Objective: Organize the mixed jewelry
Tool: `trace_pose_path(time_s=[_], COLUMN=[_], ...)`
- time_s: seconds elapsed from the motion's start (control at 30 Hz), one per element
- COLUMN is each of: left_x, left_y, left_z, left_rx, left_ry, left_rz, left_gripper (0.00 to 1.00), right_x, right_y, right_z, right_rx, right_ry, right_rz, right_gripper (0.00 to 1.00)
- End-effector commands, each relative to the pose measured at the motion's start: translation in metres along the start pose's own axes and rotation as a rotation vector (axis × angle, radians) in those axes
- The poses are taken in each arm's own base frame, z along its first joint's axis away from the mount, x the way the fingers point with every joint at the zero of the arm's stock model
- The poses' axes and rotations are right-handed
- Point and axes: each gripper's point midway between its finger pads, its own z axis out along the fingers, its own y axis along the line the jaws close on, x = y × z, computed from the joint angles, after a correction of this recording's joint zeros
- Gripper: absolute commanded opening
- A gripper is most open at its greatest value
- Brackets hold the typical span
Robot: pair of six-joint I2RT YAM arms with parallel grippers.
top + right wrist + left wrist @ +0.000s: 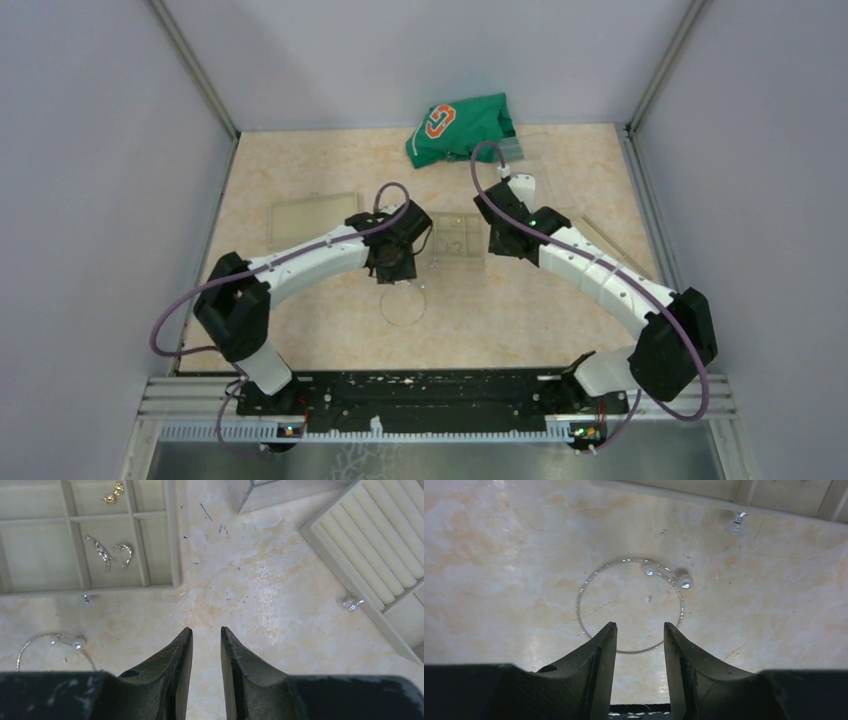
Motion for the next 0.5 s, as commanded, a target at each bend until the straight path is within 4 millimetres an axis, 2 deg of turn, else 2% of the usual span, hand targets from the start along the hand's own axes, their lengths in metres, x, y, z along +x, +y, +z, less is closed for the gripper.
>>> trace_pose_path(time_s=[0.0, 0.1, 0.23, 0.47], left_x=[0.008, 0.019, 0.027, 0.032], left_y=[-0.024, -0.034, -0.053, -0.063], left_z=[0.009, 0.022, 0.031, 0.048], left_rx=[-0.095, -0.168, -0.148, -0.124], left_ry=[-0.017, 0.001, 0.007, 0.025], left_rz=[-0.082, -0.066, -0.057, -0.054], left_gripper=[0.46, 0.46, 0.46, 0.42], right_x=[-0.014, -0.013, -0.013, -0.014], right_y=[-0.012, -0.018, -0.024, -0.030], right_z=[-0.012, -0.012, -0.013, -0.014], right_rx=[0.004, 0.010, 0.011, 0.011], right_ry=[-0.055, -0.050, -0.049, -0.054], right_rz=[0.037, 0.029, 0.016, 0.000], right_gripper=[0.28, 0.28, 0.28, 0.28])
